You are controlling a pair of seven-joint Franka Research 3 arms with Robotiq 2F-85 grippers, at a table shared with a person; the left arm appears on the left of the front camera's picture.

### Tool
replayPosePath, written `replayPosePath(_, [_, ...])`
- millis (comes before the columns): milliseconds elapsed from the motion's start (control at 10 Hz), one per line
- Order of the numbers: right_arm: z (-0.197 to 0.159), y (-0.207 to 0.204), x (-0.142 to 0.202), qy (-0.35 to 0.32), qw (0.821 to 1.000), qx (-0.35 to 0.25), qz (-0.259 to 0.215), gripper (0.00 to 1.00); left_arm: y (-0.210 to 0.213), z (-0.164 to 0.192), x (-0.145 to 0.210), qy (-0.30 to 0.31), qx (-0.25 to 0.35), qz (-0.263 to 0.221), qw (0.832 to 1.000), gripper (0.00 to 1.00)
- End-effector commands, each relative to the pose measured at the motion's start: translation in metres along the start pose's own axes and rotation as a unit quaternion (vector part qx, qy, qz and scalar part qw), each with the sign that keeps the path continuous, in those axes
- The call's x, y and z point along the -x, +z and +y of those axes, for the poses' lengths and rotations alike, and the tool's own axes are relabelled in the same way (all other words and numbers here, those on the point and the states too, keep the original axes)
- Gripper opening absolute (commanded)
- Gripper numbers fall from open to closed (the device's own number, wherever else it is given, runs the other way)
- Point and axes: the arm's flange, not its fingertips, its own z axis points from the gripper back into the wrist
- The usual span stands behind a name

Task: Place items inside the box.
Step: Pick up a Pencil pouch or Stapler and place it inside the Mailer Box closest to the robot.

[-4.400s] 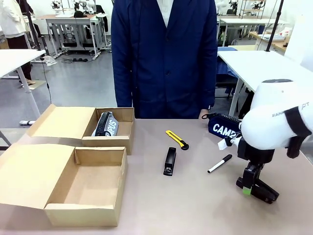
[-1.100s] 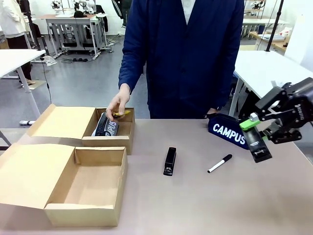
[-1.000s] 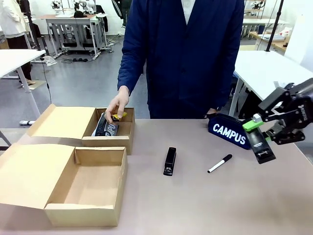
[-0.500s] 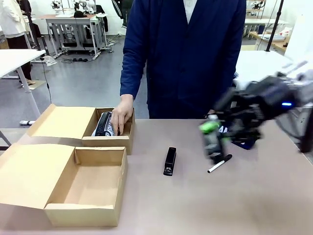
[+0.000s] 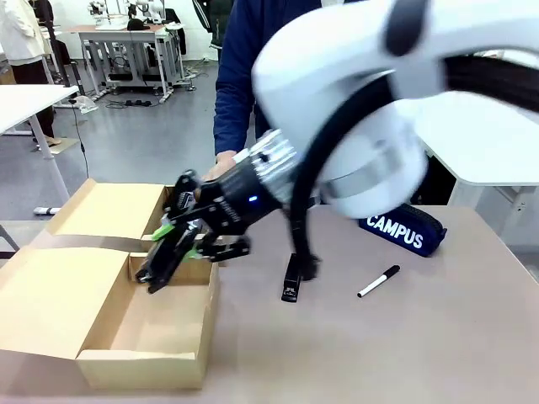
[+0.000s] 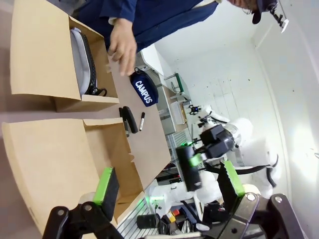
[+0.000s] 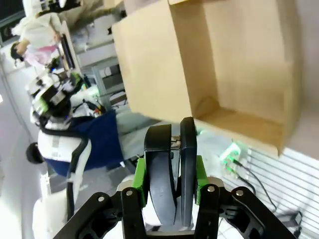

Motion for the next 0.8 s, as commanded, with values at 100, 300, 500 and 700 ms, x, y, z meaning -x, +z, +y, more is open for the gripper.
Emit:
replayPosePath(100, [-0.002, -0.032, -0.030, 0.006, 0.997, 0.030, 0.077, 0.42, 0.000, -0.002, 0.000, -0.011, 0.010, -0.007, 1.000, 1.00])
replayPosePath(300, [-0.007, -0.031, -0.013, 0.001, 1.000, 0.016, 0.015, 0.42, 0.000, -0.002, 0.000, -0.011, 0.010, -0.007, 1.000, 1.00])
replayPosePath(500, [-0.013, -0.068, -0.028, 0.022, 0.995, 0.078, 0.054, 0.42, 0.000, -0.002, 0.000, -0.011, 0.010, -0.007, 1.000, 1.00])
replayPosePath(700, [0.002, -0.105, -0.042, 0.054, 0.991, 0.106, 0.056, 0.42, 0.000, -0.002, 0.000, -0.011, 0.010, -0.007, 1.000, 1.00])
